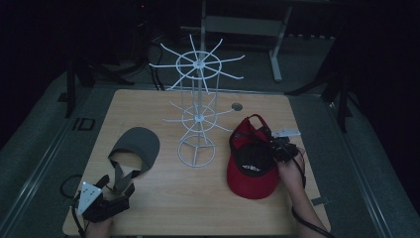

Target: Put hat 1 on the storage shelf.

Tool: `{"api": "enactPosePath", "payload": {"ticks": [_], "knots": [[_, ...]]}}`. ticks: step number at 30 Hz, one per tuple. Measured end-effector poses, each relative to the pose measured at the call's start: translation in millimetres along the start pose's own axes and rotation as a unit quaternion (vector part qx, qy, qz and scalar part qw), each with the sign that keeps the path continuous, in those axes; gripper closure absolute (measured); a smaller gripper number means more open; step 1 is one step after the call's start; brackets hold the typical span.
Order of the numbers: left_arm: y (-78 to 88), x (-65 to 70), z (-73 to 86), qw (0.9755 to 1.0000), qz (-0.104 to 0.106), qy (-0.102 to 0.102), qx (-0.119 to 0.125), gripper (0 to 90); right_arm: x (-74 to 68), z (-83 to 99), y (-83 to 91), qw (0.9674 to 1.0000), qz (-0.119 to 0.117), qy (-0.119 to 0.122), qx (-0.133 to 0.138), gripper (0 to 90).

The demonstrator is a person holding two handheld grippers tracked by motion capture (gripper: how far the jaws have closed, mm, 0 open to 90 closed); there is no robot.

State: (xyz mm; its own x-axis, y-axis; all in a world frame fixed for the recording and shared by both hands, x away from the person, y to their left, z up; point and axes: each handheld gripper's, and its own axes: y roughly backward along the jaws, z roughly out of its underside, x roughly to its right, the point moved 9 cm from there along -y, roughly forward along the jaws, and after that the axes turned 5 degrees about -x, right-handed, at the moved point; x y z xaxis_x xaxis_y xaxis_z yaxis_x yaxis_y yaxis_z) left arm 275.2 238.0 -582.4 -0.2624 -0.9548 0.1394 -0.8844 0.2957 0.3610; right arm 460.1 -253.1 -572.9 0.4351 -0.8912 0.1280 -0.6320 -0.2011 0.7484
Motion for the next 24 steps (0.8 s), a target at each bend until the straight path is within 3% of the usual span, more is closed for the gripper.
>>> {"api": "enactPosePath", "payload": {"ticks": [8,12,19,24], "knots": [[1.8,2.6,-3.2,0.9999,0.012,0.002,0.007,4.2,-1.7,-14.8,38.1,0.9982,-0.006,-0.027,0.053,86.7],[2.3,5.7,-3.9,0.9998,0.017,-0.014,0.002,4.2,-2.6,-22.2,58.5,0.9964,-0.009,-0.035,0.077,86.7],[4.4,19.0,-8.5,0.9988,0.044,-0.022,-0.007,4.2,-7.5,-35.3,100.2,0.9926,-0.016,-0.030,0.117,86.7],[5.4,35.7,-16.4,0.9965,0.073,-0.037,-0.018,4.2,-12.5,-40.1,126.2,0.9886,-0.030,-0.023,0.146,86.7]]}}
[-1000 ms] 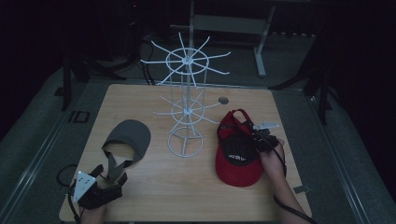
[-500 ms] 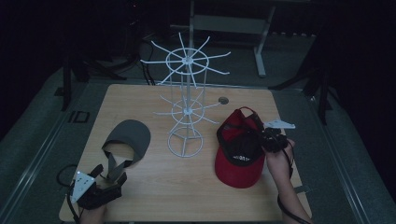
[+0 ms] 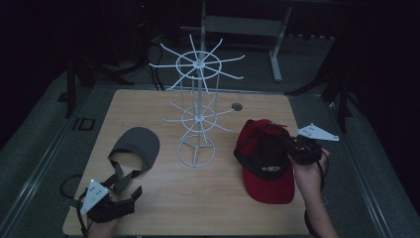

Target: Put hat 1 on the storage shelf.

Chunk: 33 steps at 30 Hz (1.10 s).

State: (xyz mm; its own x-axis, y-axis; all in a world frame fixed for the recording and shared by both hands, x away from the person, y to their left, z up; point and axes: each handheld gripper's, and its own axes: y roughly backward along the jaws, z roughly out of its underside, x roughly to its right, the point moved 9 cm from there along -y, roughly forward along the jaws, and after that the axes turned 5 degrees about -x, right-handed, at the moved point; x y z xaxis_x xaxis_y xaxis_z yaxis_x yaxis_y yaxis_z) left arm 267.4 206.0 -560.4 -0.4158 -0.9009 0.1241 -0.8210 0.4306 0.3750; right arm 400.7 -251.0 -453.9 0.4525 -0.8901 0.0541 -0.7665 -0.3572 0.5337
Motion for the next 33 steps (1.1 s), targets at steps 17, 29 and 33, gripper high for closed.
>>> {"api": "enactPosePath", "payload": {"ticks": [17,29,33], "knots": [[-1.3,64.0,-54.6,0.9950,0.083,-0.053,0.016,4.8,-15.6,-18.0,54.9,0.9987,-0.024,0.018,0.042,86.6],[-9.4,122.0,-88.4,0.9834,0.149,-0.097,0.038,6.1,-48.7,-38.9,76.5,0.9947,-0.067,0.031,0.071,86.6],[-16.9,140.1,-94.2,0.9793,0.167,-0.108,0.036,6.1,-54.8,-44.4,80.0,0.9936,-0.075,0.035,0.078,86.6]]}}
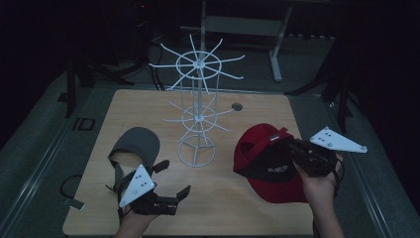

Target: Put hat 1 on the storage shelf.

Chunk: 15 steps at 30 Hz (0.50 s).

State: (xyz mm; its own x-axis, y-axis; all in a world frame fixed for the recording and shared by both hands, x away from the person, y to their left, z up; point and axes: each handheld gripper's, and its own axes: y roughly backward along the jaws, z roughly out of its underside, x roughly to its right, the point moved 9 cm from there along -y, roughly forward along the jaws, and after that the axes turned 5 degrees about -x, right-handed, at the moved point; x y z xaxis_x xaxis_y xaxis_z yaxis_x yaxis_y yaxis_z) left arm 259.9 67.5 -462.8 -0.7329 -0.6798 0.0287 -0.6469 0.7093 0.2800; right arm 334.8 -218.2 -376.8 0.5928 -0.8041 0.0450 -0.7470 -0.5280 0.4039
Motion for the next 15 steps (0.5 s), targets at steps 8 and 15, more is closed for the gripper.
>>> {"api": "enactPosePath", "payload": {"ticks": [8,15], "knots": [[-30.7,25.1,-11.4,0.9993,0.031,-0.021,-0.006,6.3,-12.4,-7.6,6.3,0.9997,-0.020,-0.003,0.010,86.6],[-55.2,42.2,-31.0,0.9978,0.043,-0.051,-0.006,6.3,-24.1,-15.4,11.4,0.9992,-0.034,0.006,0.020,86.6]]}}
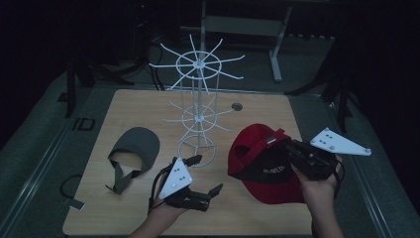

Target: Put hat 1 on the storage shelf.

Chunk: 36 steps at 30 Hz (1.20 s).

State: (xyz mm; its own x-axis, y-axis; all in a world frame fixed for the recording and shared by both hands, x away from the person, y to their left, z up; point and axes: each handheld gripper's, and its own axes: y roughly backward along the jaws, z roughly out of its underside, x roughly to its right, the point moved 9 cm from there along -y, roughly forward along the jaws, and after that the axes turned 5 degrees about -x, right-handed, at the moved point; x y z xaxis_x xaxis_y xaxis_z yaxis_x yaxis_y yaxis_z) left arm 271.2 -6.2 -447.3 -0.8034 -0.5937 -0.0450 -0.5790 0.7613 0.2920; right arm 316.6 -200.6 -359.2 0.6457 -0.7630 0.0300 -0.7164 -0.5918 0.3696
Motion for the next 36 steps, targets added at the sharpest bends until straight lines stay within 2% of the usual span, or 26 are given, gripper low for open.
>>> {"api": "enactPosePath", "payload": {"ticks": [3,5,7,14,21,24,25,30,31,33,36], "knots": [[-13.8,6.7,-9.8,0.9999,0.003,-0.015,0.001,6.3,-4.7,-1.1,0.0,1.0000,-0.007,0.001,0.002,86.5],[-20.8,5.6,-14.8,0.9998,-0.004,-0.020,0.000,6.3,-8.2,-1.7,-0.1,0.9999,-0.011,0.005,0.003,86.5],[-26.3,3.5,-19.7,0.9997,-0.011,-0.021,0.000,6.3,-11.3,-2.3,-0.2,0.9998,-0.017,0.004,0.005,86.5],[-43.4,5.2,-31.5,0.9998,-0.006,-0.016,-0.003,6.7,-18.5,-5.0,-0.1,0.9994,-0.031,0.007,0.010,86.5],[-49.3,0.7,-49.1,0.9995,-0.026,-0.017,-0.001,16.1,-21.3,-4.6,1.5,0.9993,-0.035,0.011,0.010,86.5],[-47.0,-0.7,-56.4,0.9994,-0.029,-0.016,0.012,28.4,-21.4,-2.9,1.6,0.9992,-0.037,0.009,0.009,86.5],[-46.9,-0.6,-58.4,0.9994,-0.027,-0.015,0.014,35.7,-21.9,-2.2,1.5,0.9992,-0.039,0.009,0.008,86.5],[-45.6,-5.4,-65.5,0.9984,-0.052,-0.009,0.020,64.9,-23.2,1.5,-0.4,0.9992,-0.040,0.009,0.004,86.4],[-44.9,-5.7,-67.2,0.9985,-0.049,-0.005,0.023,71.3,-23.6,2.2,-0.9,0.9991,-0.042,0.009,0.004,86.4],[-43.5,-8.5,-69.3,0.9978,-0.062,-0.006,0.022,80.8,-24.5,4.6,-1.4,0.9990,-0.043,0.008,0.003,86.4],[-44.5,-10.1,-70.8,0.9977,-0.066,-0.001,0.020,85.2,-25.3,8.8,-2.5,0.9990,-0.045,0.004,0.001,86.4]]}}
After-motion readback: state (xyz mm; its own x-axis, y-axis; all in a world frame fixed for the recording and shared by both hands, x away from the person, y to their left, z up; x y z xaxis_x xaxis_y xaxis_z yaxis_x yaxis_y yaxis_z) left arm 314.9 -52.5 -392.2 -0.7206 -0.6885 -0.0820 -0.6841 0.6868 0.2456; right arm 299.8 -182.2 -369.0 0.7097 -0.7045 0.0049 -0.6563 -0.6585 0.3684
